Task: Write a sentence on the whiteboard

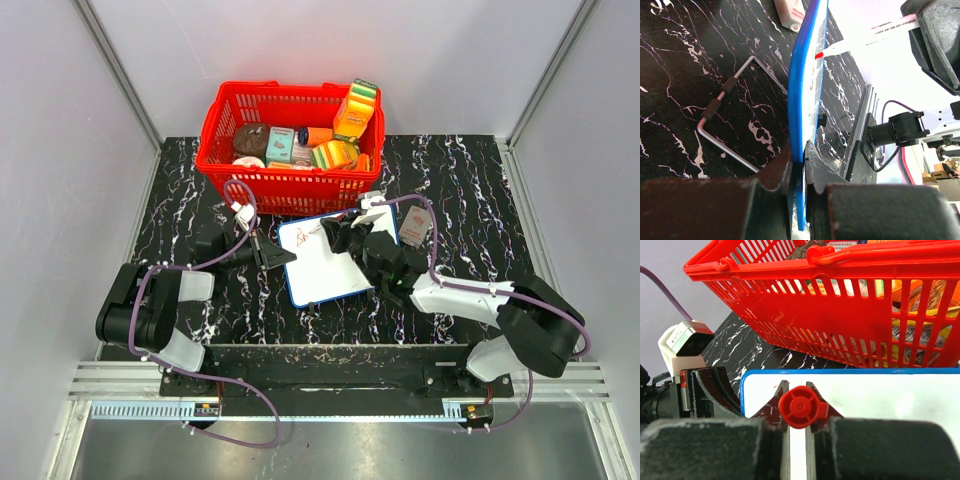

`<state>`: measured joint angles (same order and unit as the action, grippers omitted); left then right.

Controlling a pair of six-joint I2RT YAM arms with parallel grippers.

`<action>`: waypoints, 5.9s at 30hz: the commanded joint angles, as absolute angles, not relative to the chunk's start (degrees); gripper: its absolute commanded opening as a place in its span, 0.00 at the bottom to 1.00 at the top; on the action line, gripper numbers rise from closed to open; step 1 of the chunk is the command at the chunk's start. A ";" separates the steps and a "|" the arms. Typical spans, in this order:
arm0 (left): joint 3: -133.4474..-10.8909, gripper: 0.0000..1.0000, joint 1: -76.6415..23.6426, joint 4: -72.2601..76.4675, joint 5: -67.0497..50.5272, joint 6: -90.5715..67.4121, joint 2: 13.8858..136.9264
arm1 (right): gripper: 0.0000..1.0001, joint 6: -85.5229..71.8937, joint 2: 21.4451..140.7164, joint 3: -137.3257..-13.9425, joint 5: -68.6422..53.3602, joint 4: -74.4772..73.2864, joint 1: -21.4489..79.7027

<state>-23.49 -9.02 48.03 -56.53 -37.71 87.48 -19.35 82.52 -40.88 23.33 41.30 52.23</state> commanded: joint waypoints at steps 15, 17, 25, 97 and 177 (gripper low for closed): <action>-24.08 0.00 -9.58 47.64 -53.61 -32.08 87.28 | 0.00 -20.65 81.91 -40.08 22.77 41.66 51.50; -24.08 0.00 -9.58 47.64 -53.61 -32.08 87.28 | 0.00 -20.74 81.83 -39.73 22.76 41.49 51.50; -24.08 0.00 -9.58 47.64 -53.53 -32.08 87.36 | 0.00 -21.36 80.95 -37.97 21.80 41.13 51.50; -24.34 0.00 -9.67 47.11 -53.53 -31.73 87.36 | 0.00 -22.33 77.96 -39.99 20.39 43.86 48.95; -24.35 0.00 -9.84 46.85 -53.44 -31.64 87.36 | 0.00 -22.15 77.17 -38.23 21.18 42.36 48.16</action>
